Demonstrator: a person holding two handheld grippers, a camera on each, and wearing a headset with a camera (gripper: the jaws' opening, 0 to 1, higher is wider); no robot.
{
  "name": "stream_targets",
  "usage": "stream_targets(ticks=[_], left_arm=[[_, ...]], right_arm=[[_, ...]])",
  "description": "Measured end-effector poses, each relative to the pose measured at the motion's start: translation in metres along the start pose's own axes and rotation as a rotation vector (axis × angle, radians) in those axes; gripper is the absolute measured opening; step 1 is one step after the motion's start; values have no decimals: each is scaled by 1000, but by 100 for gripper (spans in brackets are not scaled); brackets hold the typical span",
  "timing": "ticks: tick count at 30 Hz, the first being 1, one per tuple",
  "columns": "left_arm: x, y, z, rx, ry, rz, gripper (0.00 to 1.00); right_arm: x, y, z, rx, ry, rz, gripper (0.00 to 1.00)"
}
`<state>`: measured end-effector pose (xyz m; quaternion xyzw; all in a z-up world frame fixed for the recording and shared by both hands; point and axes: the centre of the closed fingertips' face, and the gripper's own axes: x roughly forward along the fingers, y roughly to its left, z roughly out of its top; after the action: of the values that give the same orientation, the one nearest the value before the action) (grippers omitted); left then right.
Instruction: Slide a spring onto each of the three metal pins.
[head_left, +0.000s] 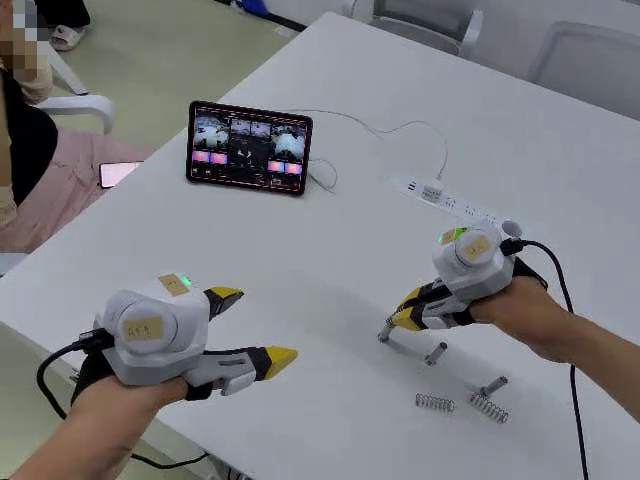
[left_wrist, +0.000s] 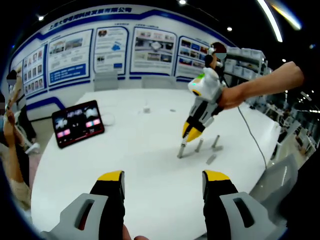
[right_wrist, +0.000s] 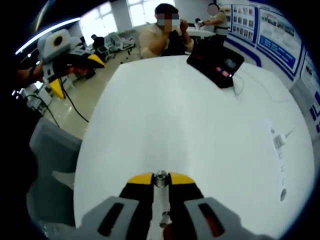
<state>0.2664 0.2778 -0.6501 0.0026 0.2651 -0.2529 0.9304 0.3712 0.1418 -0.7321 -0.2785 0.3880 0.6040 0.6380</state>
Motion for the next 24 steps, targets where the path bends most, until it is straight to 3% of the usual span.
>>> stream_targets(ticks=[18,24], left_arm=[[8,-8,-1,-7,5,-23,66],[8,-10,-2,2,14,-29,66]], right_arm=[[10,6,3,-58,26,-7,12],[15,12,-1,-114,63,-6,12]])
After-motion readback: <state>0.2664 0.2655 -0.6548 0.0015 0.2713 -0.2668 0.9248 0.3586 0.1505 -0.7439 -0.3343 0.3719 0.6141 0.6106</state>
